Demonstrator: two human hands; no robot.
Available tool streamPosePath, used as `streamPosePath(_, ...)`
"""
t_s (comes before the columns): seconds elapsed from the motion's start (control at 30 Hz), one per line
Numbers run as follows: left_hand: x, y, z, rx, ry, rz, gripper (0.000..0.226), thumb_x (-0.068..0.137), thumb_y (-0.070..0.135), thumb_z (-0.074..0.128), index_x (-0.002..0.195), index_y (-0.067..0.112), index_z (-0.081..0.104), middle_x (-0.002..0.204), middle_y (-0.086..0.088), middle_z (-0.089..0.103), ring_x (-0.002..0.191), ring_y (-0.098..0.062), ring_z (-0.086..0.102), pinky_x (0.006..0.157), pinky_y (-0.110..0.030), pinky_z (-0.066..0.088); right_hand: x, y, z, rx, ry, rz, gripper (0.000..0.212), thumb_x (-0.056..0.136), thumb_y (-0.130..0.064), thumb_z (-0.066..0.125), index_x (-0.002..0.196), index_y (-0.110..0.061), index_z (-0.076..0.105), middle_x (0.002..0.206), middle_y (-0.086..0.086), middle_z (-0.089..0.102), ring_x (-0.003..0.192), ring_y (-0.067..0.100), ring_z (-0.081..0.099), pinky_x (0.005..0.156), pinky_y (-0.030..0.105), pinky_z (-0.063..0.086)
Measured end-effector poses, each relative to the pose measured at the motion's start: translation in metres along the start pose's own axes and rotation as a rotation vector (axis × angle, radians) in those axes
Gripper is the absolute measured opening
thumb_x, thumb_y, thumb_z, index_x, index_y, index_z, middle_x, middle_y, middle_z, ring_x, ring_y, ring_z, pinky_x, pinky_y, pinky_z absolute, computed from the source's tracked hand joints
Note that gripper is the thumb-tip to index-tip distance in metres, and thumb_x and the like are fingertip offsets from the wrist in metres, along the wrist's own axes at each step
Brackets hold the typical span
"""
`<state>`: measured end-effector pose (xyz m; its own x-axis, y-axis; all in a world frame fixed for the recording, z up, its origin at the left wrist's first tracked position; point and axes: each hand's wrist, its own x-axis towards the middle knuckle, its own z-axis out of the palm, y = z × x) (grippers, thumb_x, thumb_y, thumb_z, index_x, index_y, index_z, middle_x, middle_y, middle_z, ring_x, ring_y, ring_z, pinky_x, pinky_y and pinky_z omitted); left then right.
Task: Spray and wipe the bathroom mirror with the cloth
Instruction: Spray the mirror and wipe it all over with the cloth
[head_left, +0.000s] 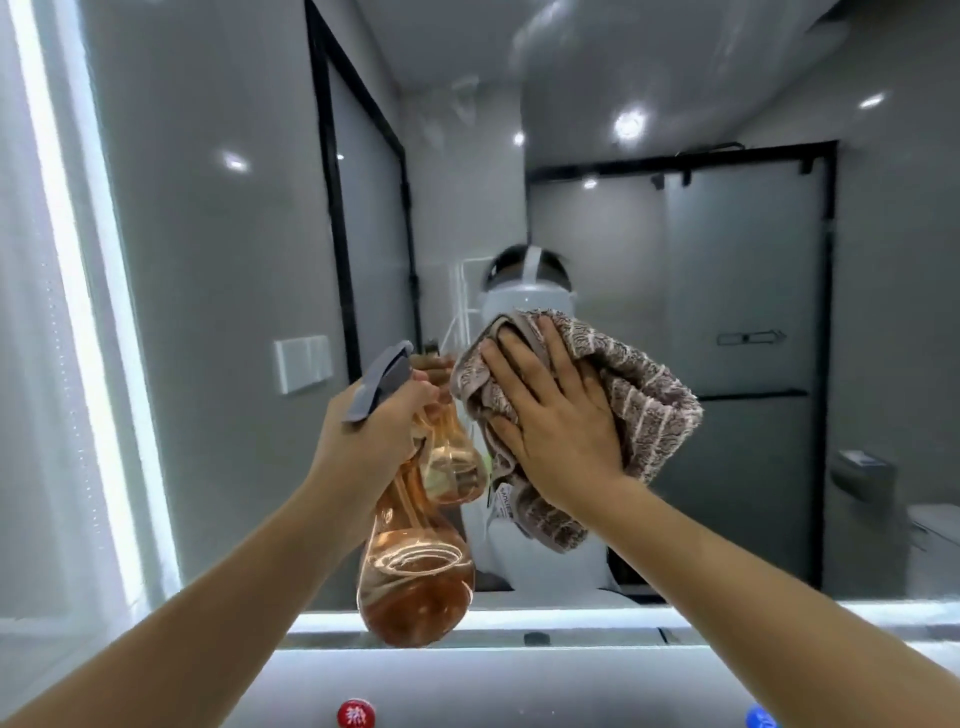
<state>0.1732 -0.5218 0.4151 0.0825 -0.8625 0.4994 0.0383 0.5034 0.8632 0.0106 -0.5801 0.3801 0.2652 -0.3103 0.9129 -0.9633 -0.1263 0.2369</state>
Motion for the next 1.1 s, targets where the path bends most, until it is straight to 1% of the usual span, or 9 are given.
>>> streamPosePath(0.13,0.016,0.027,-0.015,0.008,-0.014,0.059,0.015,0.084,0.013,0.057,0.07,0.016,0.063,0.08,-0.014,0.06,0.078,-0.029,0.053,0.071,-0.041,0.042,0.047,-0.007,-0.008,-0.034,0.028,-0.051,0.056,0.087,-0.044,0.027,0.137,-0.019,0.038,0.142,0.001,0.043,0.134,0.024,0.019,0.101,0.04,0.017)
streamPosePath(0.27,0.033,0.061,-0.014,-0.072,-0.03,0.137,0.022,0.081,0.009,0.055,0.06,0.016,0.058,0.071,-0.011,0.057,0.074,-0.027,0.054,0.072,-0.041,0.044,0.088,-0.005,-0.025,-0.074,-0.023,-0.075,0.057,0.086,-0.045,0.024,0.137,-0.023,0.038,0.144,-0.003,0.042,0.137,0.024,0.027,0.103,0.042,0.031)
streamPosePath(0.37,0.047,0.083,-0.015,-0.13,-0.034,0.155,0.032,0.079,0.009,0.054,0.05,0.02,0.059,0.062,-0.005,0.058,0.066,-0.023,0.055,0.066,-0.035,0.045,0.116,-0.002,-0.042,0.002,-0.089,-0.081,0.06,0.088,-0.049,0.013,0.144,-0.029,0.015,0.154,-0.007,0.016,0.143,0.02,0.004,0.111,0.043,0.017)
streamPosePath(0.47,0.058,0.101,-0.019,-0.096,-0.012,0.227,0.025,0.081,0.012,0.053,0.058,0.019,0.056,0.065,-0.003,0.058,0.063,-0.017,0.057,0.063,-0.03,0.047,0.143,0.001,-0.054,0.002,-0.117,-0.061,0.056,0.094,-0.047,0.019,0.145,-0.033,0.0,0.155,-0.013,-0.003,0.142,0.015,-0.014,0.114,0.038,0.003)
streamPosePath(0.6,0.073,0.119,-0.029,-0.128,0.008,0.226,0.019,0.083,0.011,0.054,0.064,0.016,0.055,0.058,0.001,0.058,0.048,-0.009,0.058,0.047,-0.02,0.047,0.179,0.001,-0.063,-0.017,-0.101,-0.056,0.055,0.096,-0.046,0.02,0.144,-0.033,-0.003,0.155,-0.014,-0.007,0.141,0.014,-0.017,0.114,0.039,0.003)
streamPosePath(0.7,0.079,0.125,-0.033,-0.116,0.034,0.205,0.015,0.083,0.012,0.055,0.068,0.016,0.056,0.064,0.0,0.059,0.055,-0.012,0.058,0.055,-0.024,0.047,0.206,-0.002,-0.069,-0.013,-0.08,-0.031,0.055,0.096,-0.046,0.019,0.144,-0.033,-0.003,0.155,-0.014,-0.008,0.141,0.014,-0.017,0.114,0.04,0.003)
streamPosePath(0.9,0.086,0.13,-0.038,-0.107,0.073,0.214,0.011,0.084,0.017,0.056,0.073,0.017,0.056,0.072,0.0,0.061,0.064,-0.011,0.057,0.059,-0.024,0.043,0.218,0.002,-0.07,-0.006,-0.049,-0.043,0.055,0.096,-0.046,0.021,0.145,-0.033,0.001,0.155,-0.014,-0.004,0.141,0.014,-0.014,0.114,0.041,0.005)
streamPosePath(1.03,0.085,0.129,-0.036,-0.128,0.038,0.208,0.011,0.084,0.015,0.055,0.073,0.014,0.056,0.069,-0.001,0.06,0.042,-0.001,0.058,0.039,-0.016,0.044,0.225,0.019,-0.078,0.008,-0.032,-0.018,0.054,0.096,-0.043,0.023,0.145,-0.033,0.002,0.155,-0.014,-0.003,0.142,0.013,-0.013,0.114,0.041,0.005)
streamPosePath(1.1,0.086,0.13,-0.031,-0.101,0.024,0.212,0.011,0.084,0.015,0.055,0.073,0.013,0.057,0.068,-0.002,0.06,0.041,-0.001,0.058,0.039,-0.015,0.044,0.228,0.033,-0.084,0.007,-0.021,0.012,0.054,0.096,-0.042,0.025,0.145,-0.033,0.003,0.155,-0.014,-0.002,0.142,0.013,-0.012,0.114,0.042,0.005)
